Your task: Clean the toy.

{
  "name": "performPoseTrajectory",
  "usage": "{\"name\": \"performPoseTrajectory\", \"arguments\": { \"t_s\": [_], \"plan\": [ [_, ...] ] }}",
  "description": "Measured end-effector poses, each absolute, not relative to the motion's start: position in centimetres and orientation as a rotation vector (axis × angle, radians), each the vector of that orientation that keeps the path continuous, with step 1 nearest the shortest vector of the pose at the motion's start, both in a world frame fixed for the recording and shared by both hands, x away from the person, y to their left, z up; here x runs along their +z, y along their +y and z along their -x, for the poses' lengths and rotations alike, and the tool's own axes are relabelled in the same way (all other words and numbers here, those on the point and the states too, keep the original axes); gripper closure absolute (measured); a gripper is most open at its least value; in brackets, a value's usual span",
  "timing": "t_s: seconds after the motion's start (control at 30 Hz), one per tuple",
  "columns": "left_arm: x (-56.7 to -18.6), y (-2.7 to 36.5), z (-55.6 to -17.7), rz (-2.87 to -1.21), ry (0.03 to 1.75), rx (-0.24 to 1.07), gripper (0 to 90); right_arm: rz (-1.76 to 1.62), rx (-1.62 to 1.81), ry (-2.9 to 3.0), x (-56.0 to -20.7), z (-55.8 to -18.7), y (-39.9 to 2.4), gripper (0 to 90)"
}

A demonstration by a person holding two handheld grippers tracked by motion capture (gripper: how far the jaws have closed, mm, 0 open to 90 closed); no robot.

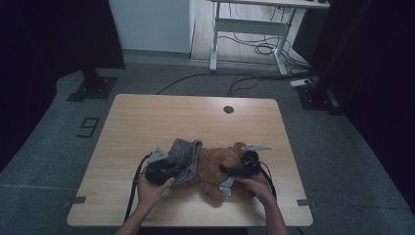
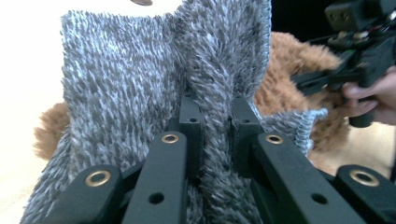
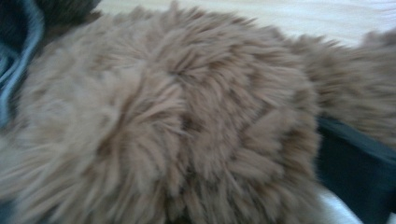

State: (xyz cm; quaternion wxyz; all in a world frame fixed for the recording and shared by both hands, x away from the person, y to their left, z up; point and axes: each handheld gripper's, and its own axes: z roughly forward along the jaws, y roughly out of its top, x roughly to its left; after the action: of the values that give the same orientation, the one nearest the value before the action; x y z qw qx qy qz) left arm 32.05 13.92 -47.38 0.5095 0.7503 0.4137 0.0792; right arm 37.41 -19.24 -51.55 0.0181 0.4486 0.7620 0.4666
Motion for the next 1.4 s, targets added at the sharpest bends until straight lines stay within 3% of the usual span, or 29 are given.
{"name": "performPoseTrajectory", "arguments": {
  "t_s": [0.13, 0.33, 0.57, 0.73, 1.1, 1.2, 1.3, 1.4],
  "plan": [
    [-46.5, 15.0, -31.9, -1.761, 1.006, 0.192, 77.3, -1.394, 1.504, 2.36, -51.7, -37.1, -19.4, 37.2],
    [-46.8, 17.3, -31.8, -1.746, 1.09, 0.19, 76.0, -1.29, 1.599, 2.313, -52.1, -35.7, -20.0, 48.8],
    [-49.1, 20.1, -31.8, -1.729, 1.219, 0.162, 75.5, -1.224, 1.595, 2.3, -52.0, -35.0, -19.9, 50.1],
    [-50.1, 18.5, -32.3, -1.753, 1.235, 0.091, 77.2, -1.198, 1.586, 2.292, -51.9, -34.8, -19.6, 52.2],
    [-47.0, 17.0, -34.9, -1.656, 1.175, 0.075, 79.3, -1.022, 1.575, 2.209, -50.8, -34.5, -18.0, 54.5],
    [-46.0, 16.0, -35.8, -1.619, 1.08, -0.049, 78.1, -0.906, 1.581, 2.144, -49.9, -34.9, -16.7, 53.6],
    [-45.7, 13.8, -36.0, -1.693, 1.069, 0.027, 77.9, -0.823, 1.472, 2.152, -49.4, -35.3, -14.1, 53.3],
    [-45.7, 14.0, -36.3, -1.684, 1.103, 0.081, 77.9, -0.877, 1.473, 2.155, -49.8, -35.7, -13.7, 54.5]
  ]
}}
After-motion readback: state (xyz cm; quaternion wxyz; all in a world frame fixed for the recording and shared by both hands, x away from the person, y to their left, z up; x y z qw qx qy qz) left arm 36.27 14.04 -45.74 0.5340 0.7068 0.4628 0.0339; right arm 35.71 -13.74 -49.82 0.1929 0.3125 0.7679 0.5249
